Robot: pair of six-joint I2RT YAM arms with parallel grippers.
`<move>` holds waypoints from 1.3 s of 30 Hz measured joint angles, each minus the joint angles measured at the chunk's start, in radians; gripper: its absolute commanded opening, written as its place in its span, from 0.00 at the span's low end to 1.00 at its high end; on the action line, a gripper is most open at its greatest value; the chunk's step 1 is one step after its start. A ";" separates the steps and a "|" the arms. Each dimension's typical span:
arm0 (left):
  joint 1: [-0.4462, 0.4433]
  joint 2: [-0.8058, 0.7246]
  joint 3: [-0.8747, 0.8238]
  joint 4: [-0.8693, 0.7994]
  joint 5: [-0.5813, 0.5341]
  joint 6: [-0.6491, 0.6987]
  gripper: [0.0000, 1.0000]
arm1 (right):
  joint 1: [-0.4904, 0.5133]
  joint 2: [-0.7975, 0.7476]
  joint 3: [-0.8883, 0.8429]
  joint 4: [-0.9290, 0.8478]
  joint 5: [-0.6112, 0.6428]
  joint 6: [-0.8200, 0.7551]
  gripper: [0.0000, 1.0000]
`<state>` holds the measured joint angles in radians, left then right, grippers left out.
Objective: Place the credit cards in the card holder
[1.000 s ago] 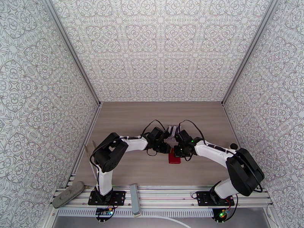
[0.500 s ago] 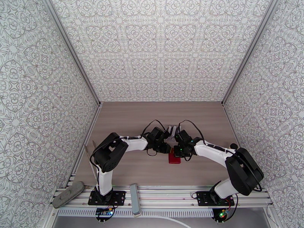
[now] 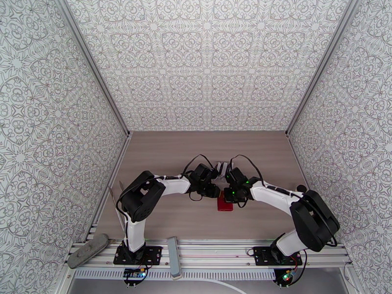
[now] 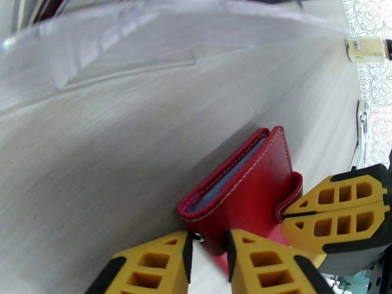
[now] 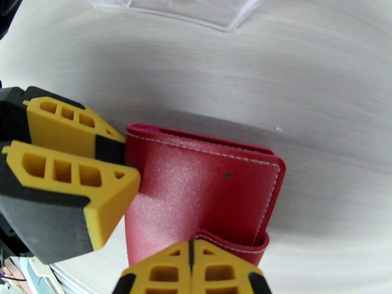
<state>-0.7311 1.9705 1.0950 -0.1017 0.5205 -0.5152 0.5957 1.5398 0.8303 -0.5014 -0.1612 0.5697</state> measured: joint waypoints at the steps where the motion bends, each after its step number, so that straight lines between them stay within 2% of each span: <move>1: 0.000 0.001 0.001 0.000 0.000 0.000 0.27 | -0.002 0.000 0.000 0.000 -0.001 0.002 0.00; 39: 0.003 0.003 0.003 -0.004 0.002 0.000 0.25 | -0.067 -0.002 -0.047 0.079 -0.068 0.034 0.00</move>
<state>-0.7280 1.9739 1.0981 -0.1059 0.5224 -0.5148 0.5285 1.5379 0.7830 -0.4225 -0.2287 0.6033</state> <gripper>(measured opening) 0.255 0.035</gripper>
